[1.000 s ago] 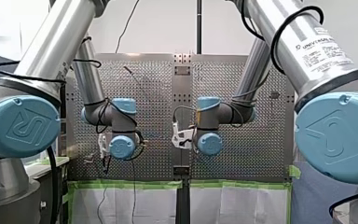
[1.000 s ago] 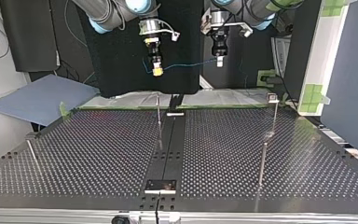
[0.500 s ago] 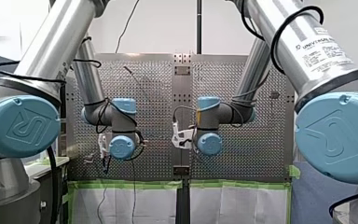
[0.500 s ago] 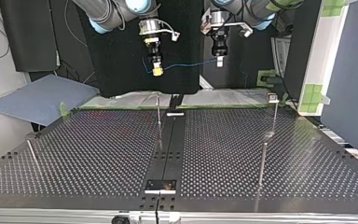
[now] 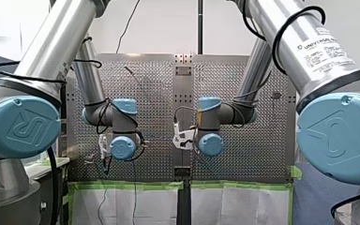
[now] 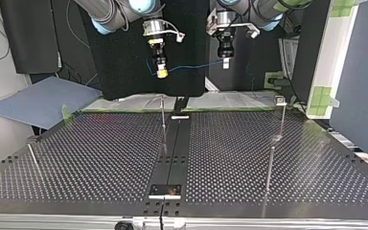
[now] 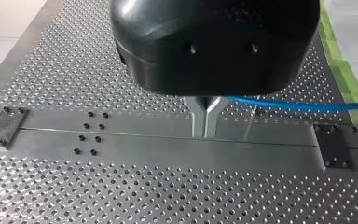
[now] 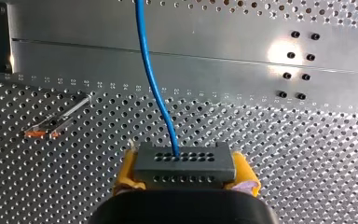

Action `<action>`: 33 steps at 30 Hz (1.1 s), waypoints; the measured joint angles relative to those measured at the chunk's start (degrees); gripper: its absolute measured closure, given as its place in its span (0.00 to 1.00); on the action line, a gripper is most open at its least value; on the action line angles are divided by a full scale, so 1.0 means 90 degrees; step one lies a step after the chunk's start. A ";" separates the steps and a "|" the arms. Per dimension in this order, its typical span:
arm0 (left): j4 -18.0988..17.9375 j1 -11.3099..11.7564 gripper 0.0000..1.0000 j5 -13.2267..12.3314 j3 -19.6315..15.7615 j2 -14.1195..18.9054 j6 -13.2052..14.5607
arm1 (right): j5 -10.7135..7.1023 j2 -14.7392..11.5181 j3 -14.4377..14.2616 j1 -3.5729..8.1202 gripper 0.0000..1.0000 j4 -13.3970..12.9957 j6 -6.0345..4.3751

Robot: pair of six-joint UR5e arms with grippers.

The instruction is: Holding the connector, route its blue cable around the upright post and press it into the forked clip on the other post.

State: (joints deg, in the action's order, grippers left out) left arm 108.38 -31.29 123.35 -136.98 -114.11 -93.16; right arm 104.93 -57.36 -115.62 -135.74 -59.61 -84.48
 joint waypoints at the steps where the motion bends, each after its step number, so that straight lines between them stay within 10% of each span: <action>1: 0.0000 0.0001 0.99 -0.0001 0.0002 0.0001 0.0002 | -0.0010 0.0001 0.0012 0.0007 1.00 -0.0012 0.0000; 33: -0.0303 0.0017 0.99 -0.0009 0.0017 -0.0088 0.0019 | -0.0077 0.0878 0.0135 -0.0001 1.00 -0.0009 0.0039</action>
State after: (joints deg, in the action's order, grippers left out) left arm 105.66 -31.14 123.26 -136.82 -114.90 -92.99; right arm 104.25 -49.46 -114.40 -135.75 -59.69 -84.13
